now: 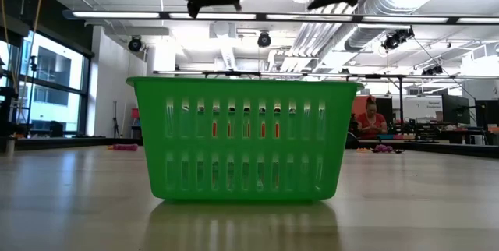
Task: Sort Halloween decoration
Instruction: Put the purple skeleton toy into the red bin
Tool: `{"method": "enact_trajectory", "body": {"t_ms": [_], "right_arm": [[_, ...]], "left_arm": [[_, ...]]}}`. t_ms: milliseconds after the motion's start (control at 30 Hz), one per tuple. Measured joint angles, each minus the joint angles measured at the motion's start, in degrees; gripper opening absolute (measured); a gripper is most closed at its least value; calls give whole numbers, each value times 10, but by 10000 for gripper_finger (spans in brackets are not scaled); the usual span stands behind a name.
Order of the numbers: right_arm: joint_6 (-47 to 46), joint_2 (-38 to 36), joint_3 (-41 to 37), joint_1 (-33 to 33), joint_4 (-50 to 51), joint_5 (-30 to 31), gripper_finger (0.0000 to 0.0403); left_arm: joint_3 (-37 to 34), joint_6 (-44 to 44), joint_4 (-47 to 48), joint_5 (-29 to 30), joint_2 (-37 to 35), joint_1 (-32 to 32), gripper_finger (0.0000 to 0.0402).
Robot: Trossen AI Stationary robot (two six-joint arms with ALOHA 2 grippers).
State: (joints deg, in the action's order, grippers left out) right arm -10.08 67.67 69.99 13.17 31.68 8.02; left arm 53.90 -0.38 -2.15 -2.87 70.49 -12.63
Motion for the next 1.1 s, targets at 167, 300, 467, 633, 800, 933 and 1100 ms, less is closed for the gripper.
{"method": "enact_trajectory", "body": {"t_ms": [167,300,467,633,800,933,1100], "right_arm": [[-19,-36,-95,-23,-177,-33,200],[-50,-36,-177,-36,-392,-102,200],[-17,-27,-212,-54,-488,-127,200],[-1,-27,-200,-54,-483,-121,200],[16,-28,-186,-53,-482,-110,200],[30,-29,-175,-53,-481,-93,200],[48,-29,-171,-53,-474,-67,200]], "left_arm": [[-92,-71,-175,-13,-29,44,4],[-122,-69,-244,-16,-33,68,4],[-122,-65,-246,-15,-29,65,4],[-123,-59,-244,-15,-30,62,6],[-105,-44,-168,-13,-25,68,9],[-24,5,0,-5,18,63,10],[80,88,164,-13,119,63,11]]}}
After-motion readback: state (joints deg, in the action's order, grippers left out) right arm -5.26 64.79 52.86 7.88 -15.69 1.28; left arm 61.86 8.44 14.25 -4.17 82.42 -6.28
